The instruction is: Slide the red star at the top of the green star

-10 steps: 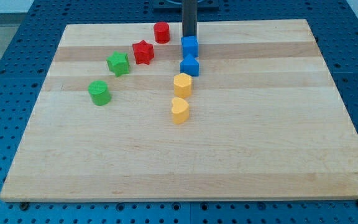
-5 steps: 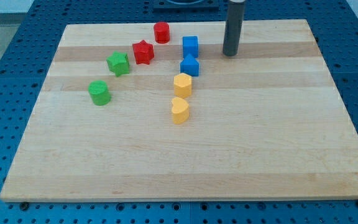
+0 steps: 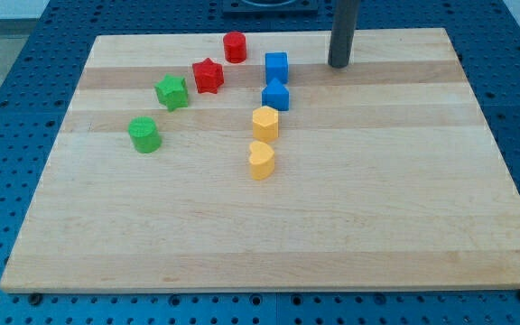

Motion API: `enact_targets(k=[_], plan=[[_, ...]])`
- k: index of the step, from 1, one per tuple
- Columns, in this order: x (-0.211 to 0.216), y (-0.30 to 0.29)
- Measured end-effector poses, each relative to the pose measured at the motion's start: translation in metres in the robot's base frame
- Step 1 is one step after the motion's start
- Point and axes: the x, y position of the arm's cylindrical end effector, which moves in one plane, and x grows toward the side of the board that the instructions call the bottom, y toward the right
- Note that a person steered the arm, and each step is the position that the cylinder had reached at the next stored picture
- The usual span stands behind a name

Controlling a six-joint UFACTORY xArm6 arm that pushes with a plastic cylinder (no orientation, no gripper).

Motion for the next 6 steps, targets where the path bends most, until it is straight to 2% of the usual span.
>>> enact_targets(k=[2,3,4,6], plan=[[-0.008,0.0],[-0.039,0.0],[-0.048,-0.004],[-0.06,-0.047]])
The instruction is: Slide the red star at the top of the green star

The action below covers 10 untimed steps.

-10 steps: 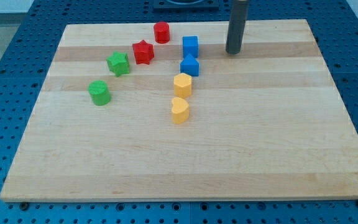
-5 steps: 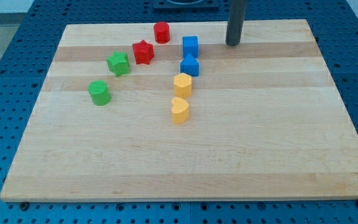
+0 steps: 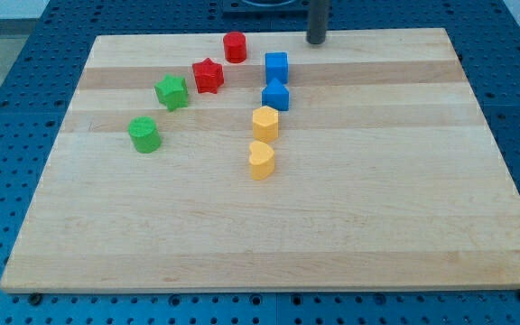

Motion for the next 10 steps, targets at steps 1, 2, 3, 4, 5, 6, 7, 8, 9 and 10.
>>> enact_targets(k=[1,2,3,4,5,6,7,8,9,10], plan=[[0.006,-0.035],[0.009,-0.068],[0.051,-0.103],[0.064,-0.11],[0.099,-0.13],[0.112,-0.146],[0.095,-0.157],[0.109,-0.198],[0.105,-0.217],[0.139,-0.227]])
